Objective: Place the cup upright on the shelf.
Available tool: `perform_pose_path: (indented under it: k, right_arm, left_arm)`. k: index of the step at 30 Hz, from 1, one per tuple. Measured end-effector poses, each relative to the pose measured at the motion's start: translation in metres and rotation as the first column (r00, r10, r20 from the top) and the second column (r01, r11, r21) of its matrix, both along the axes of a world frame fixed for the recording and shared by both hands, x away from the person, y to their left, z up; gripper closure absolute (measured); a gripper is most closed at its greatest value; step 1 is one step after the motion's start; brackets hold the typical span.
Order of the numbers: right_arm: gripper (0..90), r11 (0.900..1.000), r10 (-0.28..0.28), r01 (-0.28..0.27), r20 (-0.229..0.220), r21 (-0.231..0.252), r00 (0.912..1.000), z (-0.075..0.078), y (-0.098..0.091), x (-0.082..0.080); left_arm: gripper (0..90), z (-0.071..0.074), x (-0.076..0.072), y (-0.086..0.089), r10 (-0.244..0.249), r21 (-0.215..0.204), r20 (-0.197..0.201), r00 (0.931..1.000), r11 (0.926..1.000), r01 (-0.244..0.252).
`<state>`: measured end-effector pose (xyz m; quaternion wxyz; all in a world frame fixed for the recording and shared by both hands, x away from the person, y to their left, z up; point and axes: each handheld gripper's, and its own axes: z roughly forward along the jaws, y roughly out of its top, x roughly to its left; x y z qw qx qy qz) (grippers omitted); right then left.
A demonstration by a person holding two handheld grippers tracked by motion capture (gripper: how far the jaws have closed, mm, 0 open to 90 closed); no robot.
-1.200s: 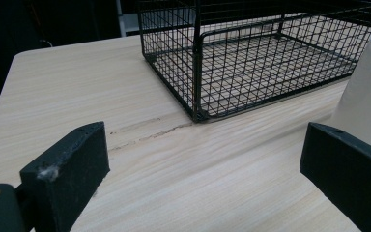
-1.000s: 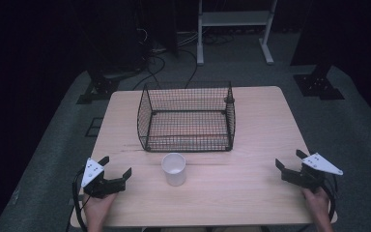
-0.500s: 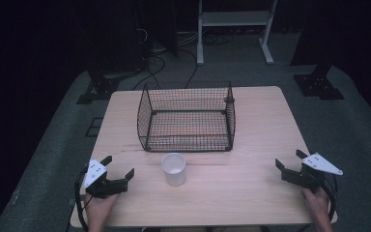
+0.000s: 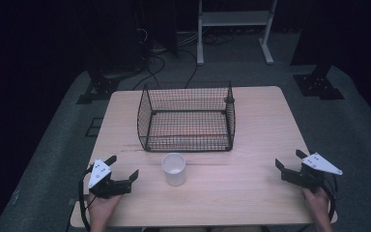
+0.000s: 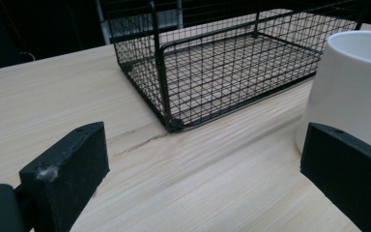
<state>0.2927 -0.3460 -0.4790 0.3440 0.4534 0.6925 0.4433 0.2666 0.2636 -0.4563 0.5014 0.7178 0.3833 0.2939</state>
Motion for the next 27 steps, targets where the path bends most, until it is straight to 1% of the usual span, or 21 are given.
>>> perform_pose_path:
  k: [2, 5, 8, 11, 14, 15, 16, 19, 25, 27]
  right_arm:
    - [13.0, 1.0000, -0.001, 0.001, -0.001, 0.002, 1.0000, 0.000, 0.000, 0.000]
    - [13.0, 1.0000, 0.000, 0.000, -0.002, -0.004, 1.0000, 0.000, 0.000, 0.000]
    - [13.1, 1.0000, 0.000, 0.000, -0.002, -0.005, 1.0000, 0.000, 0.001, 0.000]
    - [13.0, 1.0000, -0.001, 0.001, -0.003, -0.005, 1.0000, 0.000, 0.000, 0.000]
    - [13.1, 1.0000, 0.000, 0.000, -0.003, -0.004, 1.0000, 0.000, 0.000, 0.000]
    - [13.1, 1.0000, 0.000, 0.000, -0.003, -0.004, 1.0000, 0.000, 0.000, 0.000]
    - [13.1, 1.0000, 0.001, -0.001, -0.003, -0.004, 1.0000, 0.000, 0.001, 0.000]
    - [13.1, 1.0000, 0.001, -0.001, -0.003, -0.003, 1.0000, 0.000, 0.000, 0.000]
    - [13.1, 1.0000, 0.002, -0.002, -0.004, -0.003, 1.0000, 0.000, 0.000, 0.001]
    - [13.1, 1.0000, 0.002, -0.002, -0.003, -0.003, 1.0000, 0.000, 0.000, 0.001]
  left_arm:
    - [2.5, 0.002, 0.001, -0.003, -0.010, 0.000, 0.005, 0.9999, 1.0000, 0.010]
    - [2.5, 0.007, 0.003, -0.009, -0.037, -0.007, 0.013, 0.9992, 0.9993, 0.037]
    - [2.5, 0.011, 0.005, -0.015, -0.064, 0.003, 0.018, 0.9978, 0.9979, 0.064]
    - [2.5, 0.013, 0.007, -0.020, -0.094, 0.007, 0.012, 0.9955, 0.9955, 0.094]
    - [2.5, 0.015, 0.007, -0.025, -0.113, 0.017, 0.009, 0.9936, 0.9935, 0.113]
    - [2.5, 0.015, 0.007, -0.025, -0.113, 0.017, 0.009, 0.9936, 0.9935, 0.113]
    - [2.5, 0.016, 0.007, -0.026, -0.126, 0.017, 0.007, 0.9921, 0.9920, 0.125]
    - [2.5, 0.018, 0.007, -0.027, -0.141, 0.005, 0.006, 0.9900, 0.9900, 0.141]
    - [2.5, 0.021, 0.006, -0.027, -0.167, 0.007, 0.002, 0.9860, 0.9860, 0.167]
    - [2.5, 0.024, 0.005, -0.028, -0.183, 0.013, -0.001, 0.9832, 0.9831, 0.183]
